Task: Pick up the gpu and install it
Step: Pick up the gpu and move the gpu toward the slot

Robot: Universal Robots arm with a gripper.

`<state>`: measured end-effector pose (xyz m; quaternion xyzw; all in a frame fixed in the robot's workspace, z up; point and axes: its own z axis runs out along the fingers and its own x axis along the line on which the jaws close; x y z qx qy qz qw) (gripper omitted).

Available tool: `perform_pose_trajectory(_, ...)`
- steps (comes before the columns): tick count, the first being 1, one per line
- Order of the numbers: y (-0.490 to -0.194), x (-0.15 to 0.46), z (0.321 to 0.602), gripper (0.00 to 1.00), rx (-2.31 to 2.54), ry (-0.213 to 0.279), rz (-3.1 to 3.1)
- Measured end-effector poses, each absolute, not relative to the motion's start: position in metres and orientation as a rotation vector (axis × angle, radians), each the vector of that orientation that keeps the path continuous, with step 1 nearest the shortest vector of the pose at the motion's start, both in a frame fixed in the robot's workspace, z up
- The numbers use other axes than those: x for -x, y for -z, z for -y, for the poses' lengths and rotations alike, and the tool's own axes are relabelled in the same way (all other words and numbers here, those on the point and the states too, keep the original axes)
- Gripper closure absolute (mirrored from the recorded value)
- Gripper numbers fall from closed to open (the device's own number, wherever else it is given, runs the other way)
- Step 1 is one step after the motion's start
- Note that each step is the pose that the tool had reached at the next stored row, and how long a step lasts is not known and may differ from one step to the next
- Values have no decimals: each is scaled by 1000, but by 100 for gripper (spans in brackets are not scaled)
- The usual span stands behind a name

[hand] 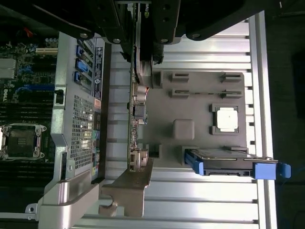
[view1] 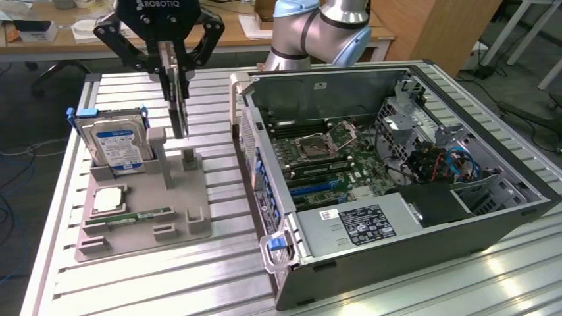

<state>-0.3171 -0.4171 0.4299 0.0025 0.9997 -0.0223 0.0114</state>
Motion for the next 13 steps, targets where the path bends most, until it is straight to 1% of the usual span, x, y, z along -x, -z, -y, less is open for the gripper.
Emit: perform_pose_trajectory(13, -429, 273, 417, 74, -8, 69, -3118)
